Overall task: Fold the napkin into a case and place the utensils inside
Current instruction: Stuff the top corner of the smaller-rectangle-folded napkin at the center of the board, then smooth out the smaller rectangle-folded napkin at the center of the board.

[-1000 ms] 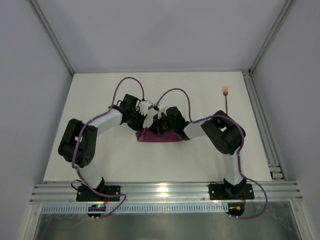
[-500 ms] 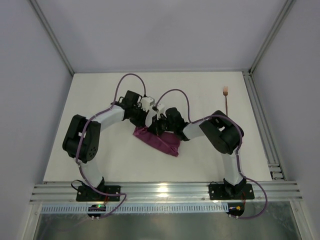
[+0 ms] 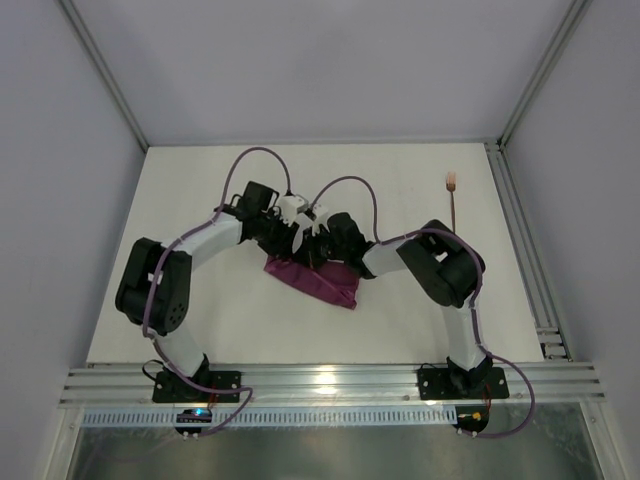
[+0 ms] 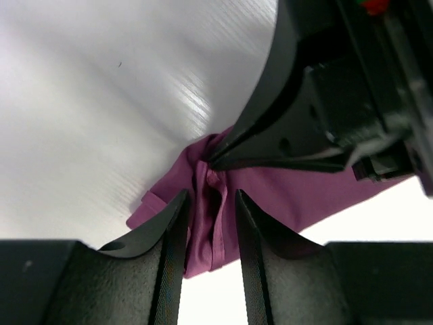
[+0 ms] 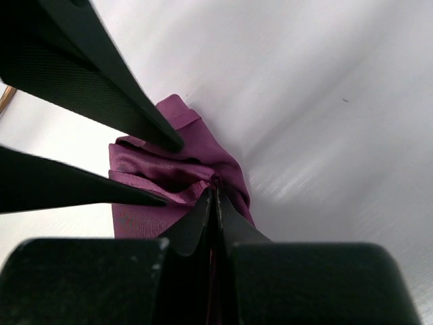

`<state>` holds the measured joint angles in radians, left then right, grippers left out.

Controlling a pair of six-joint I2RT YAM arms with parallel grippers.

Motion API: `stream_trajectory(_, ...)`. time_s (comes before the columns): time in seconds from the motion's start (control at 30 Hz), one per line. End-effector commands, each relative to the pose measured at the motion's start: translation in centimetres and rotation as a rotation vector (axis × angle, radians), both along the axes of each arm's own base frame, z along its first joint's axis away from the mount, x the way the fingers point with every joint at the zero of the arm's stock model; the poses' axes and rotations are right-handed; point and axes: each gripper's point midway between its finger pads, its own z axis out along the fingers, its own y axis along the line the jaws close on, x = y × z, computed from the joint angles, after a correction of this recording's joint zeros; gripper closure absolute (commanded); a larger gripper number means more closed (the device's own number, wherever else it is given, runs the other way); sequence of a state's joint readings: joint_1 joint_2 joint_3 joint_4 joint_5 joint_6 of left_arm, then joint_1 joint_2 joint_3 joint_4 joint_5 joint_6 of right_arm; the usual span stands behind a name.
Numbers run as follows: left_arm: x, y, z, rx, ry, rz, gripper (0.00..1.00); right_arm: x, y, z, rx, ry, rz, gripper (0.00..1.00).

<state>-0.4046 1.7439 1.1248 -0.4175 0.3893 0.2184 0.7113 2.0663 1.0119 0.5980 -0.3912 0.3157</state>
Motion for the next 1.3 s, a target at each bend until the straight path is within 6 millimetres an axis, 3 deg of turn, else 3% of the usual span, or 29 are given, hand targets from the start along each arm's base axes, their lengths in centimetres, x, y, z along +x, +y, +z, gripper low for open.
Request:
stream_trajectory(0.0, 0.1, -0.5, 4.3, -0.046, -0.088, -0.057, 0.64, -0.2, 0.0, -0.8, -0.022, 0.051, -0.026, 0.94)
stream_trajectory(0.1, -0.7, 0.2, 5.3, -0.021, -0.098, -0.073, 0.62, -0.4, 0.0, -0.8, -0.005, 0.072, -0.024, 0.95)
stream_trajectory(0.17, -1.9, 1.0, 4.7, 0.01, -0.093, -0.121, 0.56, -0.4, 0.0, -0.5, 0.018, 0.081, -0.03, 0.95)
stream_trajectory(0.23, -3.5, 1.9, 3.2, 0.059, -0.045, -0.145, 0.52, -0.6, 0.1, -0.5, 0.023, 0.083, -0.027, 0.95)
stream_trajectory(0.37, -4.6, 2.7, -0.4, 0.191, -0.047, -0.206, 0.46, -0.5, 0.1, -0.4, 0.029, 0.085, -0.028, 0.95)
stream_trajectory(0.5, -1.9, 2.2, -0.7, 0.232, -0.186, -0.19, 0.41, -0.6, 0.2, -0.2, 0.03, 0.079, -0.018, 0.95)
stream_trajectory(0.63, -1.5, 1.8, -1.7, 0.229, -0.177, -0.195, 0.42, -0.7, 0.3, -0.1, 0.036, 0.079, -0.002, 0.95)
stream_trajectory(0.73, -1.7, 2.2, -3.1, 0.255, -0.135, -0.191, 0.49, -1.0, 0.4, 0.2, 0.05, 0.078, 0.017, 0.95)
stream_trajectory(0.87, -1.8, 2.0, -4.3, 0.235, -0.085, -0.177, 0.87, -1.3, 0.4, 0.9, 0.064, 0.064, 0.047, 0.93)
stream_trajectory(0.93, -1.7, 1.5, -3.8, 0.194, -0.067, -0.17, 0.94, -1.3, 0.2, 1.7, 0.066, 0.045, 0.057, 0.86)
stream_trajectory(1.0, -1.4, 1.7, -3.4, 0.177, -0.055, -0.151, 0.98, -1.4, -0.1, 2.8, 0.078, 0.036, 0.073, 0.71)
stream_trajectory(1.1, -1.1, 1.9, -3.0, 0.157, -0.046, -0.127, 1.0, -1.0, -1.7, 3.6, 0.084, 0.035, 0.052, 0.62)
stream_trajectory(1.13, -0.9, 1.9, -2.9, 0.155, -0.047, -0.125, 1.0, -0.9, -2.1, 4.6, 0.093, 0.02, 0.046, 0.62)
stream_trajectory(1.27, -1.0, 1.7, -2.8, 0.144, -0.038, -0.124, 1.0, -0.7, -4.1, 5.1, 0.053, 0.012, 0.036, 0.58)
